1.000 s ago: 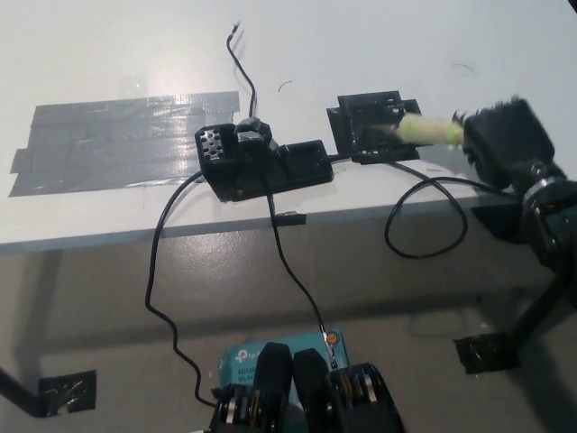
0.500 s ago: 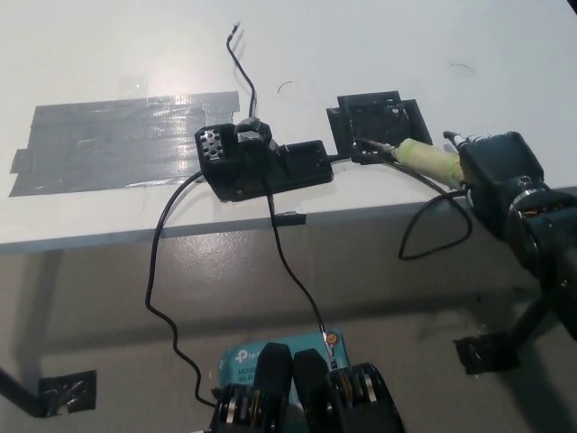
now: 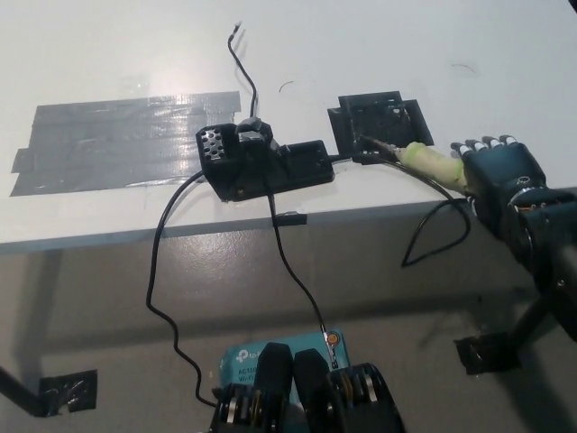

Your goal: The robot uses its right hand to grab the soldering gun kept on the middle of the table and pulls it out of its base and keep it on the right side of the base

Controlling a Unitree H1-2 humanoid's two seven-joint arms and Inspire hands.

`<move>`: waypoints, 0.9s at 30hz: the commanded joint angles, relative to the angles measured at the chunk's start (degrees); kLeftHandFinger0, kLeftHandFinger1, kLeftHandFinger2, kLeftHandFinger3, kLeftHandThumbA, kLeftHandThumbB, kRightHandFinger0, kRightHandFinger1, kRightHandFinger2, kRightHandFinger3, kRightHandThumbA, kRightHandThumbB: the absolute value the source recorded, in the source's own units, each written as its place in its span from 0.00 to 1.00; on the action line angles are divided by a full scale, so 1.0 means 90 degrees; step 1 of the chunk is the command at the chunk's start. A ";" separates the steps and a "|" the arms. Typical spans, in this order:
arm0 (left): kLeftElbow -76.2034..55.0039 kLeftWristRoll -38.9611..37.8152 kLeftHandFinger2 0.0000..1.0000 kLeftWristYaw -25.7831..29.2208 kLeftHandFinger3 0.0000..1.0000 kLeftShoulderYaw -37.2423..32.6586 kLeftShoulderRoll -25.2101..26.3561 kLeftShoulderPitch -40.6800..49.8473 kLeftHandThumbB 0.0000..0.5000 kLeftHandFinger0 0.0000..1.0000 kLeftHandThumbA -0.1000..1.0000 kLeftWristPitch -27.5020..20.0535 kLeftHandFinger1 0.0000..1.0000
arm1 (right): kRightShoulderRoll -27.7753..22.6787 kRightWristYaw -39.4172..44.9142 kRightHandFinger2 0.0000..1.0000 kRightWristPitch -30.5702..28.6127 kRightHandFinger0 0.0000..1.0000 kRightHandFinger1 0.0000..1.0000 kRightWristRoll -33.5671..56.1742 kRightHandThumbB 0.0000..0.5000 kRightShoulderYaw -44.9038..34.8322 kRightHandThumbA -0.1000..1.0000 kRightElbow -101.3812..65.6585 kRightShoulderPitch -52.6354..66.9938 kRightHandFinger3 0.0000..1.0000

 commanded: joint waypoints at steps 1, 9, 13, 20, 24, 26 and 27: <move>-0.0123 -0.0049 1.00 -0.0086 1.00 -0.0017 0.0113 0.0058 0.42 0.85 0.59 0.0074 0.92 | -0.0112 0.0402 1.00 0.0484 1.00 1.00 0.0269 1.00 -0.0328 0.76 -0.0278 -0.0402 1.00; -0.0169 -0.0070 1.00 -0.0074 1.00 0.0070 0.0121 0.0150 0.43 0.81 0.57 0.0074 0.89 | -0.0214 0.0931 1.00 0.0593 1.00 1.00 0.0440 1.00 -0.0540 0.95 -0.0707 -0.0708 1.00; -0.0127 -0.0036 1.00 -0.0086 1.00 0.0095 0.0122 0.0157 0.43 0.83 0.57 0.0074 0.89 | -0.0280 0.1269 1.00 0.0702 1.00 1.00 0.0622 1.00 -0.0667 0.95 -0.0895 -0.0892 1.00; -0.0126 -0.0015 1.00 -0.0153 1.00 0.0113 0.0084 0.0155 0.46 0.82 0.59 0.0074 0.89 | -0.0496 0.1860 1.00 0.0867 1.00 1.00 0.1035 1.00 -0.0980 0.94 -0.1430 -0.0906 1.00; -0.0125 -0.0017 1.00 -0.0198 1.00 0.0185 0.0051 0.0179 0.44 0.84 0.57 0.0074 0.91 | -0.0626 0.1964 1.00 0.0863 1.00 1.00 0.1556 1.00 -0.1339 0.91 -0.1753 -0.0774 1.00; -0.0154 -0.0038 1.00 -0.0173 1.00 0.0261 0.0058 0.0269 0.44 0.83 0.56 0.0074 0.90 | -0.0770 0.2047 1.00 0.0867 1.00 1.00 0.1980 1.00 -0.1697 0.94 -0.2230 -0.0562 1.00; -0.0128 -0.0040 1.00 -0.0180 1.00 0.0246 0.0073 0.0255 0.44 0.84 0.57 0.0074 0.91 | -0.0904 0.2059 1.00 0.0939 1.00 1.00 0.2080 1.00 -0.1905 0.96 -0.2636 -0.0340 1.00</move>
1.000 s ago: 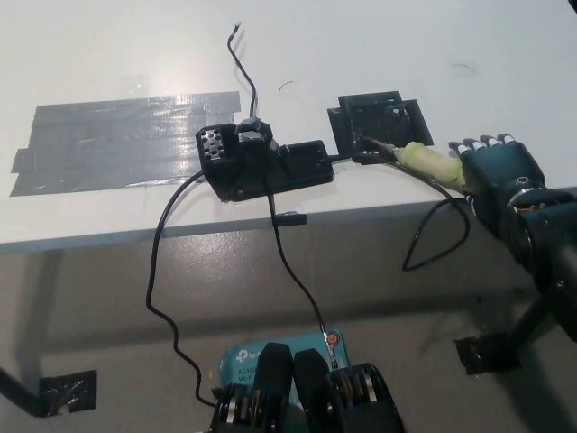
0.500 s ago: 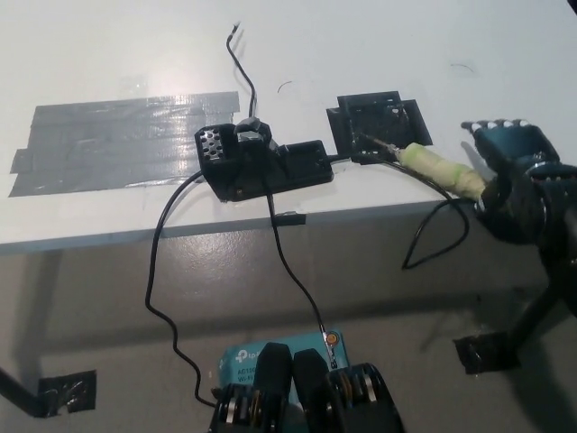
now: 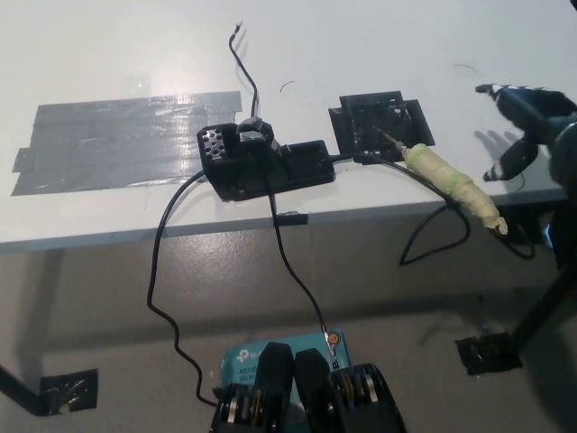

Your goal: The robot uses its right hand to grab the soldering gun kept on the middle of the table and pulls it out of its base and keep it on the right side of the base

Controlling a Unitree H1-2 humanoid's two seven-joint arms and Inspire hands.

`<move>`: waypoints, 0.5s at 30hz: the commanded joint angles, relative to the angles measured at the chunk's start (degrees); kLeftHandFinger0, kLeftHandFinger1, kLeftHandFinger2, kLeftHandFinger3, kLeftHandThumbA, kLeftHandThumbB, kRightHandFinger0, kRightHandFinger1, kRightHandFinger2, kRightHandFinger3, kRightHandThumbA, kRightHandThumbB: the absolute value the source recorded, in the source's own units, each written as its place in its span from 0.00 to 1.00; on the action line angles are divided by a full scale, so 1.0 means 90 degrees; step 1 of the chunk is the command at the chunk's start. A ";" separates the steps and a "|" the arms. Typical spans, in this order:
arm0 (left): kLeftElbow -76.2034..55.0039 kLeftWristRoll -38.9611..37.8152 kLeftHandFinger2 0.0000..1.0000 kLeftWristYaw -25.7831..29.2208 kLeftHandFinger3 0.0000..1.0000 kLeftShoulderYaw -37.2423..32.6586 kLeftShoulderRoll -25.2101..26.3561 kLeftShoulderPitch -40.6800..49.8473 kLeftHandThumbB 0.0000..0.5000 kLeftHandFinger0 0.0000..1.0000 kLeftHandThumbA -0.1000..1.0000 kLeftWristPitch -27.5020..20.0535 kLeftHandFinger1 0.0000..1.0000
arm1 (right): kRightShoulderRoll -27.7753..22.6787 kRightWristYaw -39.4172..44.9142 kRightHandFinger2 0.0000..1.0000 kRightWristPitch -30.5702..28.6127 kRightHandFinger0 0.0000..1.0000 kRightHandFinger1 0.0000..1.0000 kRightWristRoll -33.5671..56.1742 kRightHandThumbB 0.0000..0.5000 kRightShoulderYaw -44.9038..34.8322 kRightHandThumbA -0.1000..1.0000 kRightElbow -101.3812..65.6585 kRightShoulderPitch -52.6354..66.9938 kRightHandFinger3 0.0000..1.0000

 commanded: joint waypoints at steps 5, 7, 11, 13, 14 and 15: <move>-0.0084 0.0014 1.00 -0.0104 1.00 0.0025 0.0125 0.0043 0.44 0.84 0.58 0.0073 0.91 | -0.0899 0.0559 1.00 0.0303 1.00 1.00 0.1860 0.89 -0.1866 1.00 -0.2705 0.1347 1.00; -0.0085 0.0020 1.00 -0.0098 1.00 0.0044 0.0113 0.0050 0.42 0.84 0.57 0.0073 0.91 | -0.1005 0.0451 1.00 0.0229 1.00 1.00 0.2144 0.83 -0.2136 1.00 -0.3103 0.1687 1.00; -0.0137 0.0002 1.00 -0.0038 1.00 0.0066 0.0110 0.0119 0.42 0.81 0.57 0.0073 0.87 | -0.0566 0.0628 1.00 0.0303 1.00 1.00 0.2764 0.63 -0.3884 1.00 -0.4431 0.2948 1.00; -0.0137 -0.0052 1.00 -0.0023 1.00 0.0108 0.0106 0.0146 0.43 0.82 0.57 0.0073 0.89 | -0.0258 0.0333 1.00 0.0303 1.00 1.00 0.3283 0.53 -0.4637 0.95 -0.4886 0.3596 1.00; -0.0140 -0.0036 1.00 -0.0031 1.00 0.0114 0.0107 0.0153 0.41 0.85 0.57 0.0073 0.91 | 0.0016 0.0201 1.00 0.0303 1.00 1.00 0.3489 0.51 -0.5117 0.90 -0.5025 0.4010 1.00; -0.0146 -0.0004 1.00 -0.0041 1.00 0.0104 0.0124 0.0150 0.40 0.86 0.58 0.0073 0.93 | 0.0227 0.0087 1.00 0.0303 1.00 1.00 0.3887 0.47 -0.5505 0.82 -0.5035 0.4352 1.00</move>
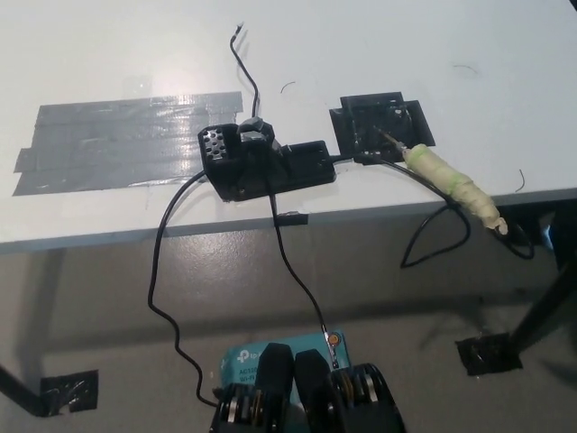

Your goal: The robot uses its right hand to grab the soldering gun kept on the middle of the table and pulls it out of its base and keep it on the right side of the base

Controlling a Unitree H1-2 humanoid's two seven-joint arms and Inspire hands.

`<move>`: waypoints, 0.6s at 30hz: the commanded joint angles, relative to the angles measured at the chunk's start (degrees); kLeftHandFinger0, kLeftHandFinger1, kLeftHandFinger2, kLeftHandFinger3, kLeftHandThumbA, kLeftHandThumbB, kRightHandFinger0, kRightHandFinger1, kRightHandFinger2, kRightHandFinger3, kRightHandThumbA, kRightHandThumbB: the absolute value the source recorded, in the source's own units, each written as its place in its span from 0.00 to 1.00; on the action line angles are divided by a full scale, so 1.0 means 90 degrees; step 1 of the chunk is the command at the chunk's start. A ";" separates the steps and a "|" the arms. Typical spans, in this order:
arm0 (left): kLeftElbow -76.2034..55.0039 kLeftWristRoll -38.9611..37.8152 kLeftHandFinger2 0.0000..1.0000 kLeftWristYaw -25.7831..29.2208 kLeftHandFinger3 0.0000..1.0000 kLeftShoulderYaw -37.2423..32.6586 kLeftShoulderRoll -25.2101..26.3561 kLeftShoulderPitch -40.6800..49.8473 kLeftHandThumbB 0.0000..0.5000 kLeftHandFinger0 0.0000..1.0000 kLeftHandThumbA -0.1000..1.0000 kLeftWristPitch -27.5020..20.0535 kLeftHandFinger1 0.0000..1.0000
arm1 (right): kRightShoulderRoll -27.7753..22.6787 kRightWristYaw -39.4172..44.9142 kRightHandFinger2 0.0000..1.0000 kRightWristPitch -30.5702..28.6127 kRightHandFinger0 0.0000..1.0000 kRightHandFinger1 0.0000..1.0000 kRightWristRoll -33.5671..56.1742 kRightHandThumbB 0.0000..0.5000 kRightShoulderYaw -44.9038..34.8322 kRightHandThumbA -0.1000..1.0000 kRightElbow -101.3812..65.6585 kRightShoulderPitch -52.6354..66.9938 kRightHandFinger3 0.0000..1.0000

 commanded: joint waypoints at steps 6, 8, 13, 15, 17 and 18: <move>-0.0121 -0.0118 1.00 0.0051 1.00 0.0174 0.0123 0.0123 0.38 0.86 0.56 0.0075 0.94 | 0.1342 -0.0950 1.00 -0.0152 1.00 1.00 0.2185 0.50 -0.2443 0.68 -0.0950 0.2498 1.00; -0.0096 -0.0227 1.00 0.0143 1.00 0.0243 0.0076 0.0167 0.39 0.85 0.55 -0.0012 0.91 | 0.1668 -0.1064 1.00 -0.0533 1.00 1.00 0.2522 0.39 -0.2517 0.56 -0.0518 0.2808 1.00; -0.0109 -0.0440 1.00 0.0351 1.00 0.0520 -0.0063 0.0316 0.41 0.80 0.56 -0.0257 0.88 | 0.1919 -0.1391 1.00 -0.1582 1.00 1.00 0.2393 0.52 -0.2100 0.58 0.0917 0.3316 1.00; -0.0101 -0.0434 1.00 0.0339 1.00 0.0551 -0.0058 0.0323 0.41 0.81 0.57 -0.0301 0.89 | 0.1891 -0.1494 1.00 -0.1641 1.00 1.00 0.2254 0.57 -0.1919 0.56 0.1074 0.3370 1.00; -0.0153 -0.0381 1.00 0.0325 1.00 0.0558 -0.0024 0.0341 0.42 0.82 0.58 -0.0230 0.91 | 0.1781 -0.1591 1.00 -0.1761 1.00 1.00 0.2112 0.54 -0.1698 0.54 0.1182 0.3406 1.00; -0.0160 -0.0403 1.00 0.0311 1.00 0.0579 -0.0019 0.0339 0.42 0.84 0.57 -0.0211 0.92 | 0.1728 -0.1616 1.00 -0.1818 1.00 1.00 0.2134 0.55 -0.1607 0.52 0.1194 0.3424 1.00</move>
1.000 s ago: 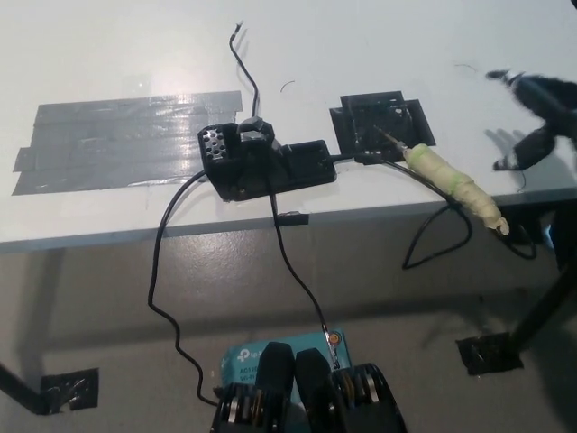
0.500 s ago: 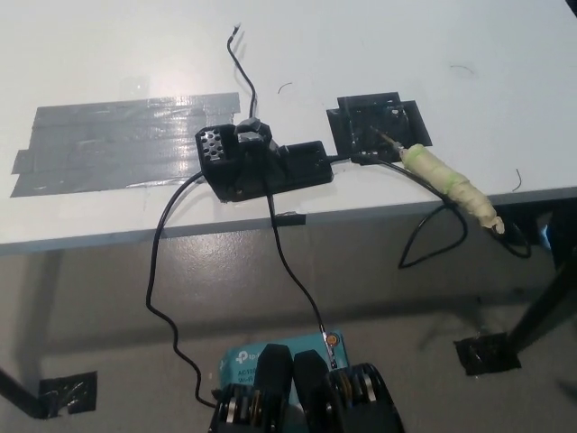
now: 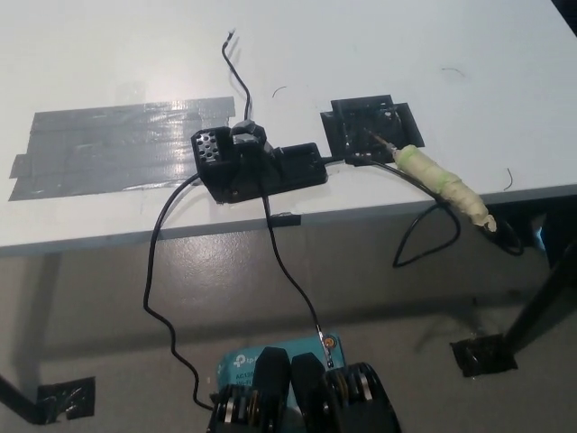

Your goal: The robot uses its right hand to grab the soldering gun kept on the middle of the table and pulls it out of its base and keep it on the right side of the base

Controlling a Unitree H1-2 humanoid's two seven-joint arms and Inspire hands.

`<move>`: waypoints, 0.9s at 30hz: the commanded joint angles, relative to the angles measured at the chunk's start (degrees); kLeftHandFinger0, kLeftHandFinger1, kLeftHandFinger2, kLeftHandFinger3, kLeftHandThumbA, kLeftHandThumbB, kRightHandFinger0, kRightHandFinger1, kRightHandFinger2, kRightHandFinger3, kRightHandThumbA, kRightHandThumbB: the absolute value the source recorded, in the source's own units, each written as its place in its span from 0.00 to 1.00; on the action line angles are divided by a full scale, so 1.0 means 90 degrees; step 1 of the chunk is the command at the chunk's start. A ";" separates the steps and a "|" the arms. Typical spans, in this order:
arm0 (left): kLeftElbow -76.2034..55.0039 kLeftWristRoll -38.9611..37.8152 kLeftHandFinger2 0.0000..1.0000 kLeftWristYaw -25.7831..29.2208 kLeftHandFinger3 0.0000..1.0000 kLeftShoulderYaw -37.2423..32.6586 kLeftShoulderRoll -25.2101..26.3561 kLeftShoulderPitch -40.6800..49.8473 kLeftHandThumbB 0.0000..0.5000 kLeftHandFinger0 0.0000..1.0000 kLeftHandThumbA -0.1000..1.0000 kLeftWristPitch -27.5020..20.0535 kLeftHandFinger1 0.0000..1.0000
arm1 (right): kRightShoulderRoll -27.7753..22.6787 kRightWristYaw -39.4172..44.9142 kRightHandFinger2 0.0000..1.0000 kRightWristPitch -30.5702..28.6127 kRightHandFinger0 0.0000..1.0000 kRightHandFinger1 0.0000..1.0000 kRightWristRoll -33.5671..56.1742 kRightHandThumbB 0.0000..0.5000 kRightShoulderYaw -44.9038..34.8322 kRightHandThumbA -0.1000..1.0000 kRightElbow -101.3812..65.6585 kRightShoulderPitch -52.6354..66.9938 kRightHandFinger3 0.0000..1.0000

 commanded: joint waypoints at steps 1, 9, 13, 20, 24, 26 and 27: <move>-0.0160 -0.0191 1.00 0.0169 1.00 0.0164 0.0054 0.0068 0.42 0.84 0.57 -0.0107 0.93 | -0.0295 -0.0614 1.00 -0.1028 1.00 1.00 0.0350 0.55 0.0321 0.50 0.0094 0.0026 1.00; -0.0238 -0.0325 0.97 0.0082 1.00 0.0302 0.0113 0.0036 0.40 0.79 0.55 -0.0082 0.87 | -0.0623 -0.0863 1.00 -0.1049 1.00 1.00 0.0334 0.55 0.0946 0.49 0.0308 0.0049 1.00; -0.0249 -0.0344 0.99 0.0063 1.00 0.0294 0.0108 0.0002 0.40 0.80 0.56 -0.0030 0.88 | -0.0752 -0.0977 1.00 -0.0862 1.00 1.00 0.0495 0.56 0.1033 0.46 0.0317 0.0057 1.00; -0.0242 -0.0374 0.99 0.0091 1.00 0.0339 0.0087 0.0004 0.42 0.80 0.56 0.0052 0.88 | -0.1056 -0.1099 1.00 -0.0983 1.00 1.00 0.0371 0.52 0.1341 0.47 0.0297 0.0137 1.00; -0.0254 -0.0377 0.99 0.0097 1.00 0.0341 0.0124 0.0056 0.43 0.80 0.57 -0.0013 0.88 | -0.1350 -0.1166 1.00 -0.1174 1.00 1.00 0.0131 0.52 0.1678 0.45 0.0321 0.0216 1.00; -0.0304 -0.0398 0.98 0.0101 1.00 0.0354 0.0124 0.0079 0.44 0.79 0.57 -0.0015 0.87 | -0.1411 -0.1172 1.00 -0.1079 1.00 1.00 0.0234 0.53 0.1744 0.43 0.0320 0.0210 1.00; -0.0300 -0.0406 0.98 0.0102 1.00 0.0356 0.0125 0.0073 0.44 0.78 0.57 -0.0023 0.86 | -0.1426 -0.1183 1.00 -0.1080 1.00 1.00 0.0278 0.53 0.1761 0.43 0.0334 0.0200 1.00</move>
